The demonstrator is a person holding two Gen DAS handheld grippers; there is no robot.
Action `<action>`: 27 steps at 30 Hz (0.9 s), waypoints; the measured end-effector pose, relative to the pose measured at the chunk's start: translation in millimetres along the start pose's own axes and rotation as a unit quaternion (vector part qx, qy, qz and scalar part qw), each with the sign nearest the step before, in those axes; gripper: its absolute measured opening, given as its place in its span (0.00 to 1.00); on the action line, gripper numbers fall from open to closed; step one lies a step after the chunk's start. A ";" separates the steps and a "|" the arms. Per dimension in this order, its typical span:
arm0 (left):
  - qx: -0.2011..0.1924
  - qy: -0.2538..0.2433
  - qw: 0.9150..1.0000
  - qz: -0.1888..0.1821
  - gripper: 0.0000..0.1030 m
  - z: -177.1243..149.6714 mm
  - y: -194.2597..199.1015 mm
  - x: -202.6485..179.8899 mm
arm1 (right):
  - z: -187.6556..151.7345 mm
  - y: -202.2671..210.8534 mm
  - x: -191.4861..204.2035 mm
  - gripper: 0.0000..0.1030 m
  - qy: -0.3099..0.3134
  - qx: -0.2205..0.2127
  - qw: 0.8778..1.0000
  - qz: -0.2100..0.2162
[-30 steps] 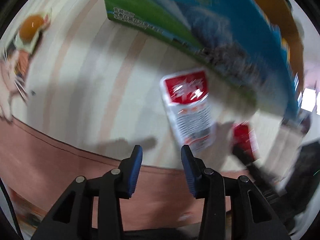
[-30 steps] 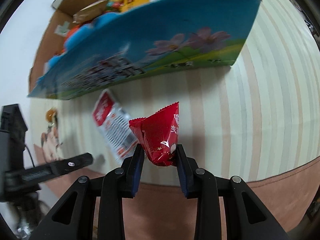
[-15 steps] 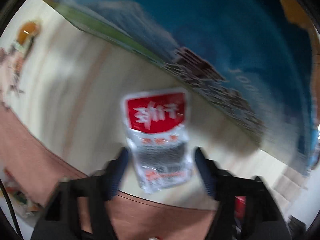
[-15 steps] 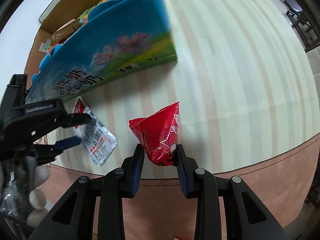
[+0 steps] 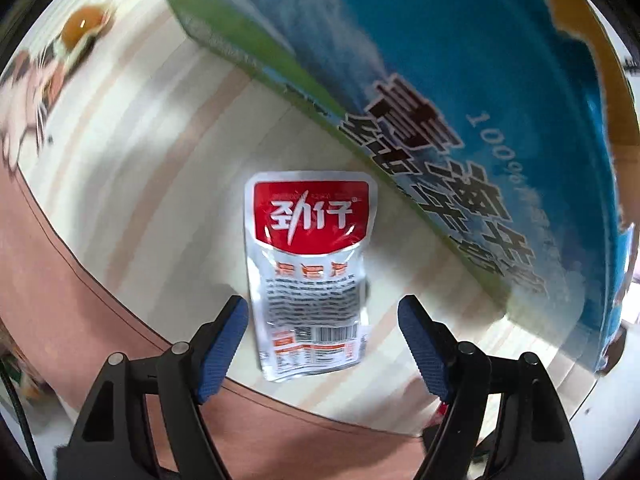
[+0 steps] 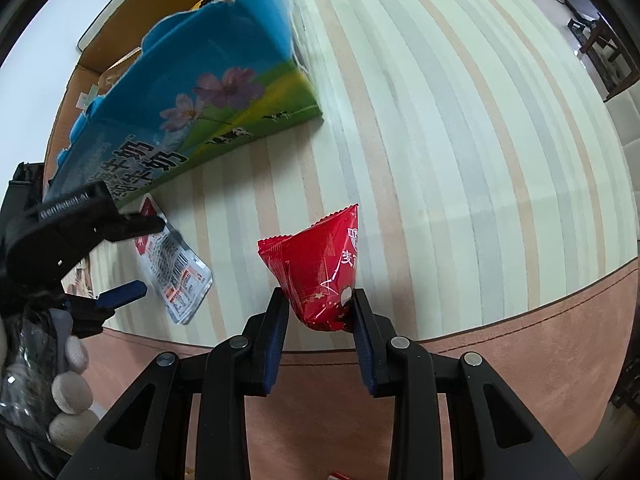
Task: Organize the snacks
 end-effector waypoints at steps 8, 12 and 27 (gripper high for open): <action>-0.058 -0.050 0.994 0.081 0.69 -29.1 -15.7 -25.7 | -5.2 11.5 -14.8 0.33 0.001 -0.001 1.000 -0.022; -0.091 -0.098 0.986 0.099 0.61 -46.8 -15.5 -25.7 | -4.9 16.7 -22.5 0.33 0.009 0.004 0.999 -0.032; -0.034 -0.182 0.978 0.094 0.60 -94.8 -41.0 47.3 | -9.2 -8.7 14.5 0.33 0.041 0.033 0.999 -0.001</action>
Point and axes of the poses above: each gripper's, at about its wrist camera, not at the fingertips, and y roughly against the way its jaws point, x to its left, z to its top, the point moved 5 cm from there along -y, roughly the way its jaws point, and after that the axes turned 14 degrees about z, right-handed, at the moved point
